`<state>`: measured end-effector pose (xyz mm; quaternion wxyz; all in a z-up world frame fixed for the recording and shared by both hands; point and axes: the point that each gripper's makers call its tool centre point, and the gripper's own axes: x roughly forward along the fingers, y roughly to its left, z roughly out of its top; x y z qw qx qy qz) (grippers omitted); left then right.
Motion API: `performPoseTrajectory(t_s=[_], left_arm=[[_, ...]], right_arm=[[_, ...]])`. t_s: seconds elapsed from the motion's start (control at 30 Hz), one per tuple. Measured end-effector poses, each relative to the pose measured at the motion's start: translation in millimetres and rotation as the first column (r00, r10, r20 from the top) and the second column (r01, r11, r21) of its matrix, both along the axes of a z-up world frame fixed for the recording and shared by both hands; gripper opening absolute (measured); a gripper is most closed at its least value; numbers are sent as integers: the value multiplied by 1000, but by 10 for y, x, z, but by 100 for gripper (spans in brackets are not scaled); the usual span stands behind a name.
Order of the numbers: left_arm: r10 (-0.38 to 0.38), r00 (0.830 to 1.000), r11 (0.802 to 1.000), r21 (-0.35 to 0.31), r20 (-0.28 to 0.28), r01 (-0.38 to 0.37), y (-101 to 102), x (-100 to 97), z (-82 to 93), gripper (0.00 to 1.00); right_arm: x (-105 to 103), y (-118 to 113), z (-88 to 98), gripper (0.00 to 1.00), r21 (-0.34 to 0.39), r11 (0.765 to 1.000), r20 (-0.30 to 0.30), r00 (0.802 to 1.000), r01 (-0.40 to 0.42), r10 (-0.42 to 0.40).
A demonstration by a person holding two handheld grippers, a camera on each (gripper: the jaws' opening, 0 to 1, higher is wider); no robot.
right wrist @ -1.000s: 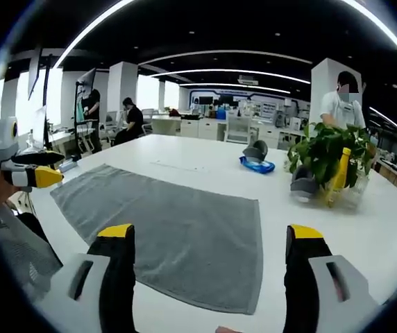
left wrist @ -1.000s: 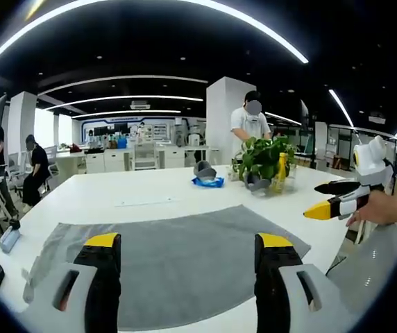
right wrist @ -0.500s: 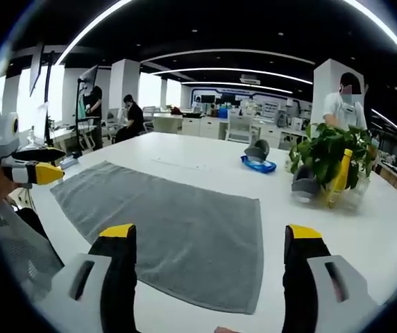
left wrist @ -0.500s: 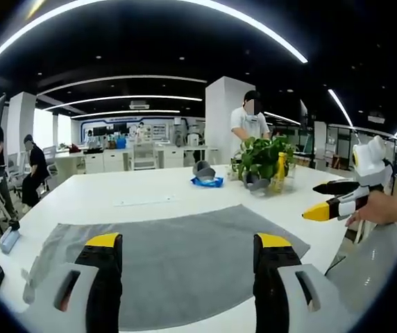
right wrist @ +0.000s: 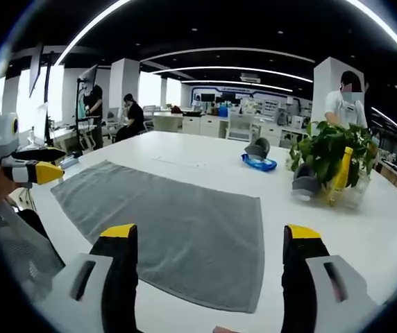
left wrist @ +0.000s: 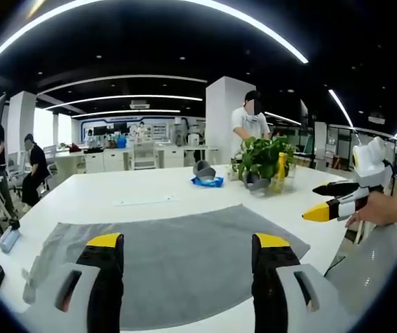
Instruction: Fold the towel on the table until its edges align and the towel forms a compact rectangular stack.
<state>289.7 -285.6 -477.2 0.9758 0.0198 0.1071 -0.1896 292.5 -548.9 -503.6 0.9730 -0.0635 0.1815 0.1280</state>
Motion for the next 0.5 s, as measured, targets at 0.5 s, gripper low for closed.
performPoseTrajectory(t_s=[0.5], left_arm=[[2,1000,1000,8,-8,-2,0,-8,-17,76]], right_arm=[[0,-23,2,85,29,1000,-4,1000,11,-11]])
